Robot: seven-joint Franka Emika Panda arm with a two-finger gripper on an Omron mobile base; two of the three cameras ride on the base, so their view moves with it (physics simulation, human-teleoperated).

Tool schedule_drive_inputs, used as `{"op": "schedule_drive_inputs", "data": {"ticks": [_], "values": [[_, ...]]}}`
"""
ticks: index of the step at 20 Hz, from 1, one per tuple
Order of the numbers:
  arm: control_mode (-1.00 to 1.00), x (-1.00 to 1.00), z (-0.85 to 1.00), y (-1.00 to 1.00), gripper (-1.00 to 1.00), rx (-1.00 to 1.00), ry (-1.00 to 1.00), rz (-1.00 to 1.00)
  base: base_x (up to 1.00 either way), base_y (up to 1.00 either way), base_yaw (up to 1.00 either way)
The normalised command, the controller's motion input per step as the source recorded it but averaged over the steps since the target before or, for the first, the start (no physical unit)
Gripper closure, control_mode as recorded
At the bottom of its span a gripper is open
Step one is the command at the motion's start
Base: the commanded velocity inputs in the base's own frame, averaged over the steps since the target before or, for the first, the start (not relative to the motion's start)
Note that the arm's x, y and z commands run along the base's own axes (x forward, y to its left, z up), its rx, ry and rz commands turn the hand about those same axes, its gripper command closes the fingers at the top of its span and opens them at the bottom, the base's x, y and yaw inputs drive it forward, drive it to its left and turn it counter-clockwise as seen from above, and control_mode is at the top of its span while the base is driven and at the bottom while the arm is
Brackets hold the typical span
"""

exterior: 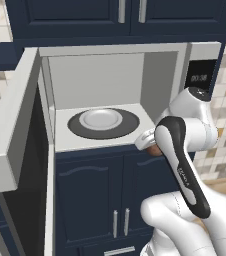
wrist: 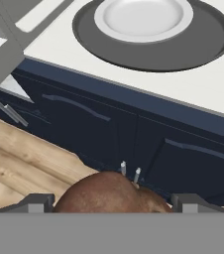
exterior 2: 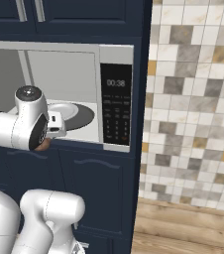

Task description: Retrieve the reheated potato from the microwave, then place the potato, cheese, and condiment on the cutting board.

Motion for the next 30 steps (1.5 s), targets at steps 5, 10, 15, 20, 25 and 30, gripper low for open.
{"op": "schedule_drive_inputs", "data": {"ticks": [5,10,15,20,25,30], "values": [[1.0,0.0,0.0,0.0,1.0,0.0,0.0,0.0,-0.39,0.0,0.0],[1.0,0.0,0.0,0.0,1.0,0.0,0.0,0.0,-0.57,-0.01,0.0],[1.0,0.0,0.0,0.0,1.0,0.0,0.0,0.0,-0.52,-0.07,0.02],[1.0,0.0,0.0,0.0,1.0,0.0,0.0,0.0,-0.51,-0.19,0.4],[1.0,0.0,0.0,0.0,1.0,0.0,0.0,0.0,-0.51,-0.23,0.6],[1.0,0.0,0.0,0.0,1.0,0.0,0.0,0.0,-0.55,-0.25,0.63]]}}
